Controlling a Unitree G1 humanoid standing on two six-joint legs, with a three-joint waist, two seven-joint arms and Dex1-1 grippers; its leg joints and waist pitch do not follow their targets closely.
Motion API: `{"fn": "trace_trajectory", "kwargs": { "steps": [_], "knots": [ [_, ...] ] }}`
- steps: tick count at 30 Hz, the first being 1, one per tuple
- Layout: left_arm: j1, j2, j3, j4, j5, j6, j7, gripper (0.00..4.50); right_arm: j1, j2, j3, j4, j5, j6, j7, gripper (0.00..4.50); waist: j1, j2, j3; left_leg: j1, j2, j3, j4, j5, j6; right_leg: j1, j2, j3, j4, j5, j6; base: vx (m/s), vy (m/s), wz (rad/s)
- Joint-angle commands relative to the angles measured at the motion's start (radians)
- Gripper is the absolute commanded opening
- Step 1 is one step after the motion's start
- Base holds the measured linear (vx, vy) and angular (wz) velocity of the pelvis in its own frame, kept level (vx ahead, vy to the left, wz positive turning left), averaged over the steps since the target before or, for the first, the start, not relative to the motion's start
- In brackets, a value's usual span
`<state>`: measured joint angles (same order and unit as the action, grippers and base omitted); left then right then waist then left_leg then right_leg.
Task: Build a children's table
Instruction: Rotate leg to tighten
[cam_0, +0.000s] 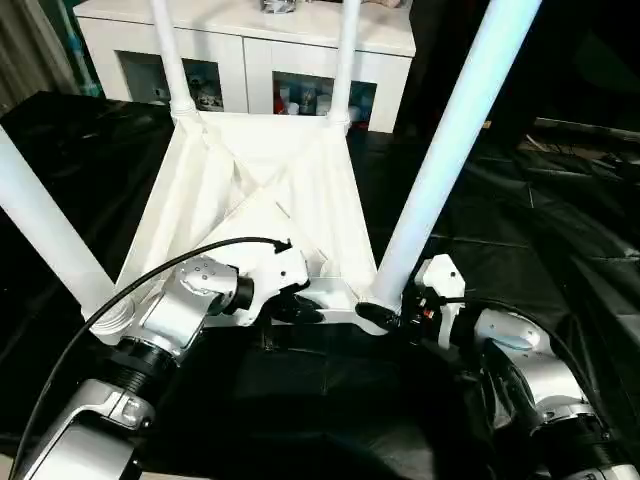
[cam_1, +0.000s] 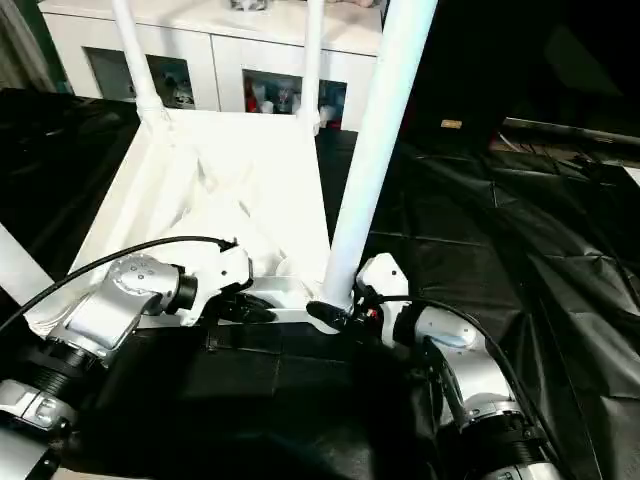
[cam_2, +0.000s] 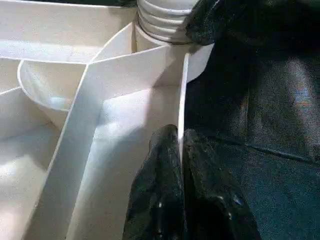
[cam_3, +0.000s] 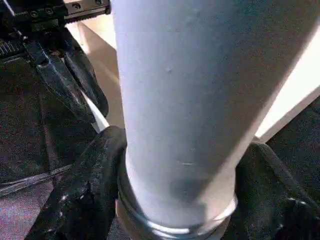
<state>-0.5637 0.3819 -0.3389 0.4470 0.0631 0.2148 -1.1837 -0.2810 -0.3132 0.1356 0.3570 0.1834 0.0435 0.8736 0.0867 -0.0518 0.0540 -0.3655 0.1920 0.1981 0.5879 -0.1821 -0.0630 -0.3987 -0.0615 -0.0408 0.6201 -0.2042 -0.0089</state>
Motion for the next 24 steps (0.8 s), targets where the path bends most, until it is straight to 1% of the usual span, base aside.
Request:
{"fn": "trace_trajectory", "kwargs": {
  "steps": [1,2,3,4,5,6,7,8,9,10,11,12,13,14,15,16,17,18,19,20,21,22,23,24],
  "knots": [
    [0.042,-0.019,-0.021,0.051,0.003,0.032,0.030,0.00,-0.008,0.004,-0.026,0.039,-0.015,-0.005,-0.051,2.70,0.001,-0.009,-0.044,0.011,0.045,-0.024,-0.074,-0.217,0.039,0.036,-0.085,0.045,-0.088,-0.267,-0.181,0.000,0.000,0.00],
    [0.042,-0.021,-0.021,0.051,0.003,0.033,0.034,0.00,-0.009,0.006,-0.028,0.042,-0.016,-0.005,-0.057,2.70,0.001,-0.009,-0.044,0.011,0.045,-0.024,-0.074,-0.217,0.039,0.036,-0.085,0.045,-0.088,-0.267,-0.181,0.000,0.000,0.00],
    [0.036,-0.047,-0.013,0.063,0.014,0.056,0.089,0.00,-0.019,0.039,-0.059,0.095,-0.026,-0.015,-0.153,2.70,-0.001,-0.010,-0.043,0.012,0.045,-0.024,-0.075,-0.229,0.036,0.035,-0.084,0.045,-0.090,-0.290,-0.174,0.000,0.000,0.00],
    [0.031,-0.065,-0.012,0.072,0.023,0.069,0.122,0.00,-0.022,0.060,-0.073,0.122,-0.032,-0.020,-0.208,2.70,-0.004,-0.008,-0.040,0.012,0.044,-0.025,-0.077,-0.248,0.027,0.031,-0.087,0.045,-0.095,-0.331,-0.170,0.000,0.000,0.00],
    [0.025,-0.086,-0.009,0.084,0.033,0.079,0.163,0.00,-0.024,0.081,-0.085,0.144,-0.036,-0.022,-0.258,2.70,-0.009,-0.012,-0.039,0.012,0.043,-0.027,-0.079,-0.267,0.013,0.031,-0.087,0.045,-0.100,-0.385,-0.156,0.000,0.000,0.00],
    [0.017,-0.111,-0.004,0.099,0.040,0.094,0.205,0.00,-0.024,0.105,-0.094,0.159,-0.039,-0.024,-0.304,2.70,-0.011,-0.012,-0.037,0.013,0.042,-0.029,-0.081,-0.279,0.007,0.031,-0.087,0.043,-0.103,-0.414,-0.148,0.000,0.000,0.00],
    [0.011,-0.131,-0.002,0.111,0.045,0.105,0.233,0.00,-0.025,0.123,-0.099,0.171,-0.042,-0.028,-0.340,2.70,-0.013,-0.011,-0.037,0.016,0.043,-0.031,-0.083,-0.296,-0.002,0.029,-0.087,0.042,-0.107,-0.453,-0.134,0.000,0.000,0.00],
    [0.008,-0.142,-0.001,0.117,0.046,0.111,0.247,0.00,-0.025,0.133,-0.101,0.176,-0.043,-0.031,-0.358,2.70,-0.014,-0.011,-0.037,0.019,0.043,-0.031,-0.084,-0.306,-0.004,0.028,-0.088,0.042,-0.110,-0.465,-0.129,0.000,0.000,0.00],
    [-0.008,-0.175,0.007,0.141,0.055,0.134,0.307,0.00,-0.030,0.162,-0.109,0.195,-0.058,-0.031,-0.433,2.70,-0.013,-0.010,-0.037,0.026,0.043,-0.033,-0.084,-0.327,-0.003,0.024,-0.090,0.042,-0.116,-0.490,-0.120,0.000,0.000,0.00],
    [-0.019,-0.195,0.012,0.156,0.060,0.147,0.344,0.00,-0.034,0.180,-0.113,0.208,-0.067,-0.030,-0.480,2.70,-0.019,-0.012,-0.032,0.028,0.042,-0.032,-0.086,-0.347,-0.007,0.019,-0.088,0.043,-0.122,-0.516,-0.114,0.000,0.000,0.00],
    [-0.044,-0.237,0.022,0.196,0.066,0.171,0.410,0.00,-0.046,0.212,-0.120,0.233,-0.088,-0.025,-0.575,2.70,-0.019,-0.011,-0.031,0.036,0.039,-0.034,-0.085,-0.375,-0.011,0.014,-0.088,0.041,-0.129,-0.569,-0.101,0.000,0.000,0.00],
    [-0.059,-0.257,0.025,0.224,0.071,0.170,0.444,0.00,-0.053,0.230,-0.122,0.242,-0.095,-0.021,-0.613,2.70,-0.021,-0.011,-0.033,0.040,0.038,-0.034,-0.083,-0.385,-0.015,0.011,-0.088,0.041,-0.130,-0.583,-0.096,0.000,0.000,0.00],
    [-0.076,-0.277,0.029,0.254,0.077,0.169,0.481,0.00,-0.060,0.249,-0.119,0.249,-0.104,-0.015,-0.648,2.70,-0.022,-0.011,-0.035,0.046,0.036,-0.037,-0.082,-0.408,-0.016,0.008,-0.088,0.038,-0.136,-0.595,-0.083,0.000,0.000,0.00],
    [-0.088,-0.290,0.032,0.278,0.081,0.167,0.507,0.00,-0.066,0.253,-0.099,0.249,-0.126,-0.015,-0.657,2.70,-0.022,-0.011,-0.035,0.046,0.036,-0.037,-0.082,-0.408,-0.016,0.008,-0.088,0.038,-0.136,-0.595,-0.083,0.000,0.000,0.00],
    [-0.097,-0.300,0.035,0.294,0.084,0.166,0.527,0.00,-0.073,0.256,-0.083,0.255,-0.145,-0.021,-0.663,2.70,-0.022,-0.010,-0.036,0.043,0.038,-0.039,-0.086,-0.407,-0.013,0.013,-0.087,0.037,-0.135,-0.573,-0.080,0.000,0.000,0.00],
    [-0.106,-0.305,0.032,0.314,0.093,0.160,0.542,0.00,-0.083,0.256,-0.065,0.260,-0.166,-0.036,-0.664,2.70,-0.021,-0.010,-0.040,0.039,0.040,-0.039,-0.089,-0.393,-0.006,0.018,-0.089,0.037,-0.133,-0.528,-0.084,0.000,0.000,0.00],
    [-0.108,-0.306,0.031,0.319,0.095,0.158,0.545,0.00,-0.085,0.256,-0.061,0.263,-0.171,-0.040,-0.664,2.70,-0.020,-0.011,-0.041,0.035,0.039,-0.037,-0.091,-0.370,0.003,0.021,-0.087,0.039,-0.130,-0.479,-0.091,0.000,0.000,0.00],
    [-0.113,-0.310,0.032,0.332,0.098,0.154,0.551,0.00,-0.092,0.265,-0.075,0.267,-0.146,-0.051,-0.644,2.70,-0.020,-0.006,-0.046,0.033,0.038,-0.036,-0.091,-0.361,0.007,0.024,-0.087,0.040,-0.127,-0.456,-0.096,0.000,0.000,0.00],
    [-0.119,-0.313,0.033,0.344,0.100,0.146,0.549,0.00,-0.094,0.269,-0.085,0.261,-0.121,-0.075,-0.601,2.70,-0.019,-0.012,-0.045,0.026,0.038,-0.035,-0.092,-0.343,0.017,0.028,-0.087,0.040,-0.124,-0.423,-0.102,0.000,0.000,0.00],
    [-0.120,-0.314,0.033,0.346,0.101,0.145,0.550,0.00,-0.095,0.269,-0.086,0.260,-0.117,-0.078,-0.596,3.04,-0.016,-0.015,-0.048,0.025,0.037,-0.034,-0.091,-0.326,0.031,0.030,-0.090,0.040,-0.120,-0.403,-0.106,0.000,0.000,0.00],
    [-0.120,-0.310,0.034,0.344,0.099,0.141,0.539,0.00,-0.088,0.264,-0.091,0.249,-0.101,-0.088,-0.561,3.25,-0.016,-0.015,-0.048,0.025,0.037,-0.034,-0.091,-0.326,0.031,0.030,-0.090,0.040,-0.120,-0.403,-0.106,0.000,0.000,0.00],
    [-0.124,-0.309,0.034,0.348,0.098,0.137,0.536,0.00,-0.084,0.260,-0.092,0.244,-0.097,-0.096,-0.548,3.25,-0.015,-0.015,-0.049,0.024,0.038,-0.033,-0.090,-0.309,0.046,0.031,-0.093,0.041,-0.119,-0.382,-0.120,0.000,0.000,0.00],
    [-0.124,-0.300,0.032,0.343,0.095,0.128,0.517,0.00,-0.075,0.244,-0.094,0.229,-0.082,-0.101,-0.508,3.39,-0.014,-0.016,-0.048,0.019,0.038,-0.034,-0.091,-0.310,0.053,0.034,-0.094,0.039,-0.119,-0.386,-0.123,0.000,0.000,0.00],
    [-0.121,-0.287,0.024,0.337,0.093,0.100,0.490,0.00,-0.066,0.225,-0.095,0.215,-0.070,-0.101,-0.470,3.41,-0.014,-0.020,-0.048,0.017,0.039,-0.033,-0.090,-0.311,0.055,0.036,-0.095,0.039,-0.120,-0.391,-0.121,0.000,0.000,0.00]
  ]
}}
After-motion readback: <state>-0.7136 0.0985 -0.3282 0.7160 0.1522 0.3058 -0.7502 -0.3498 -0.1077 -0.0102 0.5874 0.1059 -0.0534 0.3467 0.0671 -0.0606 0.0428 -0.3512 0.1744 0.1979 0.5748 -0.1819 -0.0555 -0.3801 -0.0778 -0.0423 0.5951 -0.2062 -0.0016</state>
